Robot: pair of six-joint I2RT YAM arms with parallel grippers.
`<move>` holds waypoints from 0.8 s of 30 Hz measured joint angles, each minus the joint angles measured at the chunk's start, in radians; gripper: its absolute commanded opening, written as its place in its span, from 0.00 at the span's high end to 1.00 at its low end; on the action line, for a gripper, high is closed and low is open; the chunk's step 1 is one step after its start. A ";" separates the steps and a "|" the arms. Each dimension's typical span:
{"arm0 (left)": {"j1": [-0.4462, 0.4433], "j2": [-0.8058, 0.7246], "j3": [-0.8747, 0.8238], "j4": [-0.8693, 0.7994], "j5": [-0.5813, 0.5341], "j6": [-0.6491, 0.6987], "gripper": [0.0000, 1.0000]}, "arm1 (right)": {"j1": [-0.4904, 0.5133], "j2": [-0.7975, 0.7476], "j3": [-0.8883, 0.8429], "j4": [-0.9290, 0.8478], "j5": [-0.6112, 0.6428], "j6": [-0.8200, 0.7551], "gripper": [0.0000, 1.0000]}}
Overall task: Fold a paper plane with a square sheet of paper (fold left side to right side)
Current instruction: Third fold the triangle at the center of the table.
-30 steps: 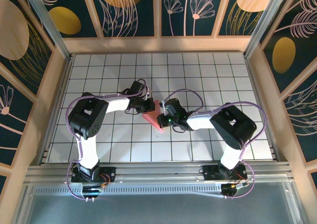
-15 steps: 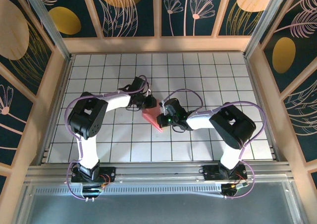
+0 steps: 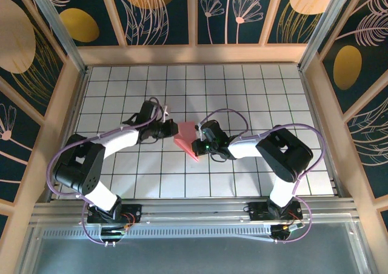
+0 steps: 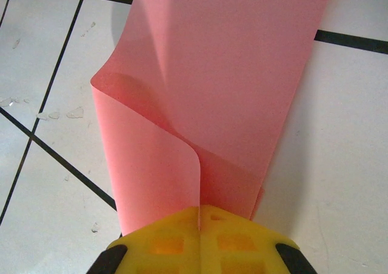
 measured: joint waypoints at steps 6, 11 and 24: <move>-0.057 0.006 -0.067 0.062 0.050 -0.059 0.93 | 0.000 0.002 0.000 0.003 -0.001 0.000 1.00; -0.087 0.051 -0.064 0.107 0.060 -0.076 0.93 | 0.000 0.002 0.000 0.003 -0.001 0.000 1.00; -0.093 0.109 -0.048 0.117 0.039 -0.086 0.94 | 0.001 0.013 0.012 0.002 -0.005 0.000 1.00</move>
